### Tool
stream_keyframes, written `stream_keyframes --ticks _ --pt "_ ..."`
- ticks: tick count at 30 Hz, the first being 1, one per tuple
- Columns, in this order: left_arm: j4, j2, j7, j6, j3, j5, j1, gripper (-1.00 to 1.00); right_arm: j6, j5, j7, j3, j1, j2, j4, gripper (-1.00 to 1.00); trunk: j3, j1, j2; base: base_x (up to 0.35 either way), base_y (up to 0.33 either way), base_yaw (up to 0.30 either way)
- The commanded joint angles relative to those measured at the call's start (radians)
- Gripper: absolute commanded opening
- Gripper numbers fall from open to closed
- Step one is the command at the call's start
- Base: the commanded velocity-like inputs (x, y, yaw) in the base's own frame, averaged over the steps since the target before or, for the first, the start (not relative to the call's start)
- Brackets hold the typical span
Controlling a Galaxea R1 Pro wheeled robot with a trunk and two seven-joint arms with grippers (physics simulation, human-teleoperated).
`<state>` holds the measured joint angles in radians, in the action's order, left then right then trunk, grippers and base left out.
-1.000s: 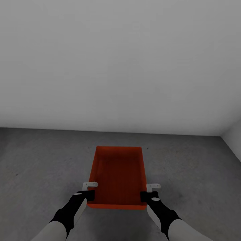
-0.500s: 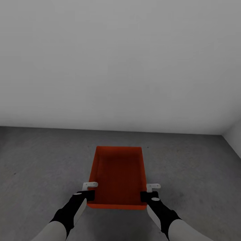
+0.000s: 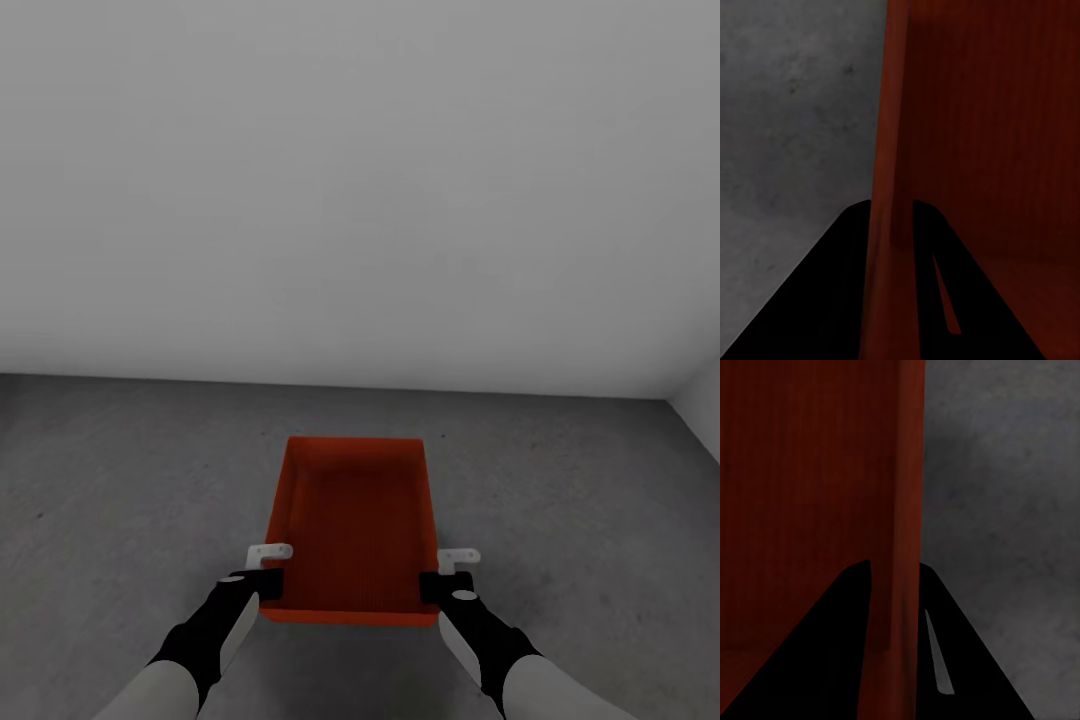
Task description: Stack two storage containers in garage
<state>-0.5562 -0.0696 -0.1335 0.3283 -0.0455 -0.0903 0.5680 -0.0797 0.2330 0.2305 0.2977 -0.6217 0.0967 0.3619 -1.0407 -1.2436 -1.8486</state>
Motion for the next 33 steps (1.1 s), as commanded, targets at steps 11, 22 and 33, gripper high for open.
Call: stream_keyframes --ticks 11,22,33 --pt "-0.001 0.004 -0.018 0.008 0.041 0.008 0.0 -1.0 0.037 -0.012 0.093 -0.043 -0.001 -0.002 0.005 -1.0 -0.035 -0.042 -0.078 0.0 0.0 0.0" --pt "-0.001 0.004 -0.018 0.008 0.041 0.008 0.0 -1.0 0.029 -0.012 0.093 -0.043 -0.001 -0.002 0.005 -1.0 -0.07 -0.084 -0.155 0.0 0.0 0.0" --pt "-0.001 0.004 -0.018 0.008 0.041 0.008 0.0 -1.0 0.035 -0.013 0.093 -0.043 -0.001 -0.002 0.005 -1.0 -0.104 -0.126 -0.232 0.0 0.0 0.0"
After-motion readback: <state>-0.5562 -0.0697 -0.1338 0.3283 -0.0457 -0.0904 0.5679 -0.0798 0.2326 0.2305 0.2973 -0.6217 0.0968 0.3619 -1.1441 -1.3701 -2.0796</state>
